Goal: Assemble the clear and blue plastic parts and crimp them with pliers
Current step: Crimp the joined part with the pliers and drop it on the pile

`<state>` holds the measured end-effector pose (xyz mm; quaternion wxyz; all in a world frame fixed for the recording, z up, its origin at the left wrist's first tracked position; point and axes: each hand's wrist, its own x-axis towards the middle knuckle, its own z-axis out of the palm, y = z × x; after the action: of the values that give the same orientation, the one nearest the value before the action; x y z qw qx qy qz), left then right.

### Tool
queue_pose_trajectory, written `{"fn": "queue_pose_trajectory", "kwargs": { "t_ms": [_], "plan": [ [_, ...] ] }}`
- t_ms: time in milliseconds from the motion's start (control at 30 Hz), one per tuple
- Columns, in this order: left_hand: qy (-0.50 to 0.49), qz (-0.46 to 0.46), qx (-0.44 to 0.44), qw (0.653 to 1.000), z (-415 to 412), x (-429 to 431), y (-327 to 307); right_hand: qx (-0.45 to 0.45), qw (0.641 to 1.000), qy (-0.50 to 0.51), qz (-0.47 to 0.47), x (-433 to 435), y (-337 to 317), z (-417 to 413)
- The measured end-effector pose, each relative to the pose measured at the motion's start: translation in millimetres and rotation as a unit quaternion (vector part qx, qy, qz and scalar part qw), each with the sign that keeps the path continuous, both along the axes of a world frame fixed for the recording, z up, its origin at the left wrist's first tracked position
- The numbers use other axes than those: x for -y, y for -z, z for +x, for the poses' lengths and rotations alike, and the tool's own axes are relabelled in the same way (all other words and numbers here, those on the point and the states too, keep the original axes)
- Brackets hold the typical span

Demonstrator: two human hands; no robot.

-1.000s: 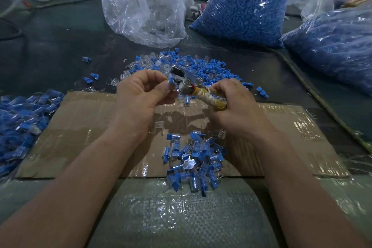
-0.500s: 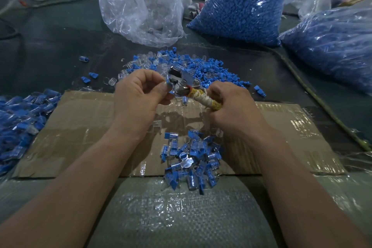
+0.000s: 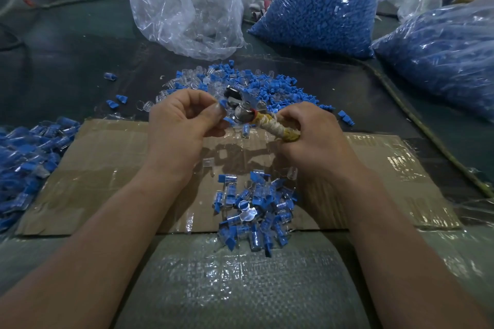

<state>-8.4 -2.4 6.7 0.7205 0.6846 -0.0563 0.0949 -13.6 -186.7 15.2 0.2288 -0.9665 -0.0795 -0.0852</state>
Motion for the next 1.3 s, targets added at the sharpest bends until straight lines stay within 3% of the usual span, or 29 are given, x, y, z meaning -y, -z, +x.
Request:
{"fn": "queue_pose_trajectory", "kwargs": {
  "t_ms": [133,267,400,700,833,967,1100,1200,1300],
  "plan": [
    [-0.024,-0.071,-0.052,0.996,3,-7,-3,0.000,0.999,0.037,0.009,11,-1,3],
    [0.075,0.021,-0.082,0.994,-2,-12,-7,-0.015,0.995,0.099,0.004,25,-3,7],
    [0.236,0.112,-0.118,0.958,-9,-8,-10,-0.063,0.989,0.128,-0.032,30,0,9],
    [0.319,0.182,-0.074,0.927,-8,-7,-9,-0.125,0.982,0.121,-0.070,27,4,12],
    [0.279,0.156,-0.086,0.944,-11,-5,-10,-0.136,0.979,0.135,-0.069,28,4,12],
    [0.107,0.101,-0.080,0.986,-5,-7,-9,-0.155,0.974,0.138,-0.087,28,7,12],
    [-0.002,0.086,-0.091,0.992,8,-17,-7,-0.163,0.974,0.131,-0.090,28,7,12],
    [-0.027,0.148,-0.071,0.986,11,-20,-3,-0.177,0.972,0.120,-0.100,27,5,9],
    [0.055,0.189,-0.118,0.973,13,-27,-5,-0.196,0.970,0.109,-0.096,27,2,7]
  ]
}}
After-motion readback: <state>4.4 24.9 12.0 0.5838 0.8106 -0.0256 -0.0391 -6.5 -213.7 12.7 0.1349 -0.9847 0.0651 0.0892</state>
